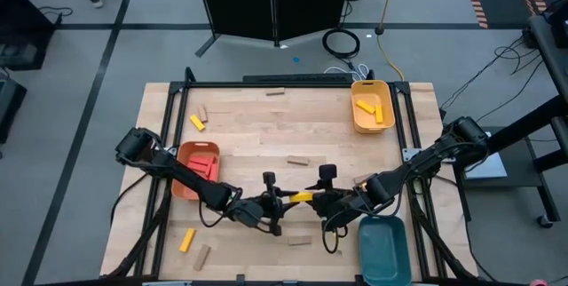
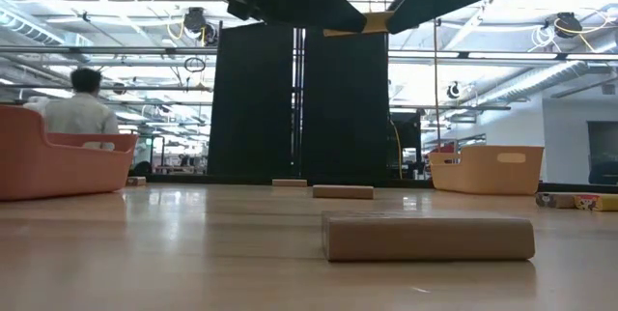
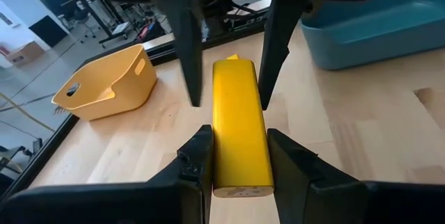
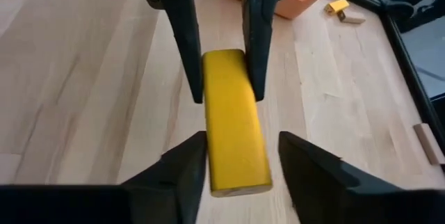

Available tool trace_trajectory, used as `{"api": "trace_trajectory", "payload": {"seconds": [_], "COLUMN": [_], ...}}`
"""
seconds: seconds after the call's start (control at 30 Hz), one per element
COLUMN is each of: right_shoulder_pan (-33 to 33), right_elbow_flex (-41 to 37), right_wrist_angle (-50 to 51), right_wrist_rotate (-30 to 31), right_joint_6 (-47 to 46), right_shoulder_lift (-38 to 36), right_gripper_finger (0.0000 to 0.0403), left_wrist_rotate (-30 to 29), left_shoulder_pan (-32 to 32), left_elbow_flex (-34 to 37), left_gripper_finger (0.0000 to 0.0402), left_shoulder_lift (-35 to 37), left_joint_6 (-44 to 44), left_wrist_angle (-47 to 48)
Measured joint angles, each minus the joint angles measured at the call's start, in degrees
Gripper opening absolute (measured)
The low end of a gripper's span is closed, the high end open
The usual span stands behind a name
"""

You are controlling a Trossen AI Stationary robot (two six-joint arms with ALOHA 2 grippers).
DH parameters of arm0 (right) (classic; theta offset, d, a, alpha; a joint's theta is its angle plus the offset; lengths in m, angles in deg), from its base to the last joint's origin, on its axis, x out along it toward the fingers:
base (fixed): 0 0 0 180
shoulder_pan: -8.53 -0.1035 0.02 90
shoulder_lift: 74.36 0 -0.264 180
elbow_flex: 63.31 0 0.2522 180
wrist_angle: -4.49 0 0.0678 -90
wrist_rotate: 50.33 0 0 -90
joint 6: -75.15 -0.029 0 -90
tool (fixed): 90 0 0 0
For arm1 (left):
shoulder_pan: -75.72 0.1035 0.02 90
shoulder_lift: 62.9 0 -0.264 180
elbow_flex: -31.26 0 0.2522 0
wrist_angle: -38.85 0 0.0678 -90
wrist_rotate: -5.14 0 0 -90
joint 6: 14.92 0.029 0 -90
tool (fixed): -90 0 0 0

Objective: Sort blocks
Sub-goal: Put the yellow block into the yellow bin

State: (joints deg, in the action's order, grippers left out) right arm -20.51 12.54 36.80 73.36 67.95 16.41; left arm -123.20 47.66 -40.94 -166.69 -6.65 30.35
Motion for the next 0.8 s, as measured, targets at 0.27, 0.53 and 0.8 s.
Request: {"api": "trace_trajectory", "payload": {"seconds": [0.27, 0.53, 0.8], "right_shoulder_pan": [0.04, 0.81, 7.15], "right_elbow_flex": [0.00, 0.00, 0.00], "right_wrist_angle": [0.01, 6.85, 31.76], "right_wrist_rotate": [-0.69, 0.07, 0.98], "right_joint_6": [0.36, -0.73, -12.22], "right_shoulder_lift": [0.01, -2.09, -8.23], "right_gripper_finger": [0.0079, 0.0088, 0.0089], "left_wrist_rotate": [0.64, -2.43, -3.13], "left_shoulder_pan": [1.14, 1.19, 1.03], "left_elbow_flex": [0.00, 0.00, -0.04], "left_gripper_finger": [0.0134, 0.0222, 0.0244], "left_shoulder_lift": [0.00, 1.32, 9.59], "left_joint_6": [-0.34, -0.50, -8.38], "left_wrist_angle": [0.04, 2.21, 16.90]}}
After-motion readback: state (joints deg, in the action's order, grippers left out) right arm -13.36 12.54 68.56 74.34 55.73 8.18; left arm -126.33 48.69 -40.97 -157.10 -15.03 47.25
